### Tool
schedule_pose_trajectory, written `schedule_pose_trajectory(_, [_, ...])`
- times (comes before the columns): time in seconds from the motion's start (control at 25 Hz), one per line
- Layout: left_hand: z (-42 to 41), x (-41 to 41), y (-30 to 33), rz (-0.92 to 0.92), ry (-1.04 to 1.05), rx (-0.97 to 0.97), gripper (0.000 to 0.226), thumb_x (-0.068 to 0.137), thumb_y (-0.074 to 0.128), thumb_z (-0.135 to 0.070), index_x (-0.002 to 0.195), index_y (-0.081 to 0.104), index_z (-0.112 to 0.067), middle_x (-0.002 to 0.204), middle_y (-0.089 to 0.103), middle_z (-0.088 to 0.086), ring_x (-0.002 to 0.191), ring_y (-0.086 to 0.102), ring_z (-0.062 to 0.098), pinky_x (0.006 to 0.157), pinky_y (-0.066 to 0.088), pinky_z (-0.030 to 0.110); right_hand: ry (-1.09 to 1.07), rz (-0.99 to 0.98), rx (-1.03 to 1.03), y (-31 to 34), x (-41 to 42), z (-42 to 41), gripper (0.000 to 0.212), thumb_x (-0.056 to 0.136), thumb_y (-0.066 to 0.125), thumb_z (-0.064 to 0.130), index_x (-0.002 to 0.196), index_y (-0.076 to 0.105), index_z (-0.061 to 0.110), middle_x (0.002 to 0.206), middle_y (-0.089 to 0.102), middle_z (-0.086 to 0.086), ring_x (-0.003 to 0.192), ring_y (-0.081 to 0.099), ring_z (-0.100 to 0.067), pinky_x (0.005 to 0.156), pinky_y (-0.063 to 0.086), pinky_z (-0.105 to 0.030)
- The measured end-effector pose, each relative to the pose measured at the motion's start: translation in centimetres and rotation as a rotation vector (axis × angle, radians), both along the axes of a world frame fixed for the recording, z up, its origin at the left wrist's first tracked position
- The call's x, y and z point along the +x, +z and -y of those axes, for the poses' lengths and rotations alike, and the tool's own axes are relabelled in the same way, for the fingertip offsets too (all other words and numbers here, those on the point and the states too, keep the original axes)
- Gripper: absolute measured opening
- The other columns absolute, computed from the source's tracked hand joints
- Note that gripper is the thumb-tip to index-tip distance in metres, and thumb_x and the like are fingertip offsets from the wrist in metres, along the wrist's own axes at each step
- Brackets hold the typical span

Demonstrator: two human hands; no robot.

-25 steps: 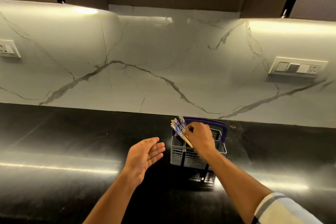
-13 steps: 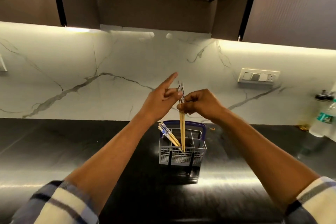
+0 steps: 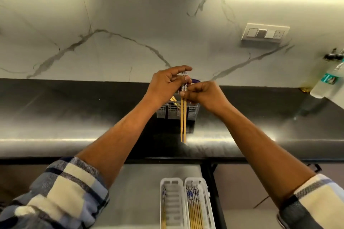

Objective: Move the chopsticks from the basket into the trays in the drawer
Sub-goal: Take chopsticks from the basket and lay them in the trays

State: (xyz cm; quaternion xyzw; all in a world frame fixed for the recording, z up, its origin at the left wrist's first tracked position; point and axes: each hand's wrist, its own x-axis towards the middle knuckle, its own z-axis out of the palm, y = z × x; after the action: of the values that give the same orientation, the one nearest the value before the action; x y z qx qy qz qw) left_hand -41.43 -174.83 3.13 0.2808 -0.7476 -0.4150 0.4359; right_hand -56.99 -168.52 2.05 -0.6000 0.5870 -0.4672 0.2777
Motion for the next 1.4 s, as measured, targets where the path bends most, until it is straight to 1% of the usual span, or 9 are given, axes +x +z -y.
schedule_pose_trajectory(0.24, [-3.7,-0.4,-4.0,-0.171,0.045,0.313,0.027,0.095,0.061,-0.011,0.121,0.066,-0.016,0.098,0.077,0.011,0.093,0.075,0.019,0.082,0.060,0.030,0.056,0.203,0.239,-7.5,-0.9,-5.7,0.013,0.090,0.069,0.009,0.098,0.077,0.002,0.075,0.075,-0.002,0.065,0.066,-0.009,0.068,0.056,-0.027])
schedule_pose_trajectory(0.36, [-5.4,-0.2,-6.5,-0.182,0.068,0.440,0.027,0.096,0.059,-0.009,0.122,0.066,-0.014,0.100,0.076,0.015,0.092,0.076,0.022,0.082,0.062,0.034,0.056,0.161,0.357,-10.0,-0.1,-7.4,0.012,0.092,0.067,0.014,0.095,0.077,0.007,0.074,0.074,0.000,0.066,0.067,-0.008,0.069,0.058,-0.025])
schedule_pose_trajectory(0.52, [-6.7,0.2,-10.5,-0.158,0.087,0.558,0.029,0.097,0.057,-0.008,0.126,0.063,-0.011,0.101,0.074,0.018,0.091,0.076,0.023,0.079,0.062,0.033,0.073,0.038,0.417,-13.5,1.4,-9.0,0.017,0.096,0.060,0.019,0.091,0.073,0.009,0.085,0.073,-0.011,0.076,0.069,-0.020,0.078,0.059,-0.035])
schedule_pose_trajectory(0.76, [-7.1,2.1,-19.6,-0.004,0.056,0.759,0.032,0.097,0.056,-0.006,0.129,0.060,-0.009,0.104,0.074,0.017,0.092,0.075,0.024,0.080,0.062,0.035,-0.043,0.046,0.618,-22.9,5.7,-11.2,0.011,0.099,0.055,0.023,0.098,0.067,0.022,0.091,0.069,0.001,0.083,0.068,-0.009,0.072,0.055,-0.023])
schedule_pose_trajectory(0.92, [-7.4,4.7,-26.7,0.155,0.132,0.871,0.045,0.094,0.065,-0.015,0.137,0.053,-0.012,0.109,0.072,0.014,0.098,0.072,0.023,0.081,0.060,0.031,-0.123,-0.003,0.712,-29.8,9.5,-12.7,0.023,0.099,0.054,0.019,0.082,0.067,0.029,0.084,0.071,0.003,0.075,0.067,-0.012,0.070,0.057,-0.029])
schedule_pose_trajectory(1.04, [-7.3,6.6,-29.8,0.246,0.230,0.903,0.048,0.094,0.064,-0.024,0.139,0.050,-0.014,0.123,0.064,0.012,0.110,0.065,0.025,0.090,0.057,0.035,-0.221,-0.073,0.794,-33.4,11.4,-13.0,0.032,0.095,0.053,0.014,0.065,0.062,0.024,0.066,0.064,0.007,0.060,0.058,-0.008,0.055,0.046,-0.018])
schedule_pose_trajectory(1.12, [-6.8,7.6,-30.9,0.278,0.263,0.937,0.045,0.095,0.062,-0.025,0.137,0.051,-0.013,0.125,0.063,0.010,0.110,0.064,0.024,0.094,0.056,0.037,-0.292,-0.090,0.876,-35.2,12.2,-12.7,0.033,0.091,0.052,0.007,0.061,0.057,0.020,0.063,0.059,0.004,0.056,0.054,-0.009,0.051,0.042,-0.019])
schedule_pose_trajectory(1.24, [-5.6,8.7,-31.4,0.284,0.263,0.959,0.035,0.096,0.061,-0.025,0.128,0.058,-0.011,0.120,0.067,0.010,0.104,0.067,0.019,0.088,0.056,0.031,-0.375,-0.120,1.010,-36.9,13.0,-12.2,0.019,0.091,0.055,0.005,0.078,0.066,0.013,0.076,0.065,0.001,0.063,0.060,-0.011,0.051,0.046,-0.018])
schedule_pose_trajectory(1.4, [-4.8,9.2,-31.3,0.267,0.266,0.968,0.021,0.098,0.058,-0.022,0.117,0.062,-0.015,0.111,0.070,0.008,0.103,0.067,0.021,0.081,0.055,0.027,-0.371,-0.239,1.067,-38.3,13.5,-11.6,0.012,0.091,0.059,0.009,0.095,0.070,0.013,0.086,0.070,0.001,0.075,0.069,-0.014,0.069,0.061,-0.027])
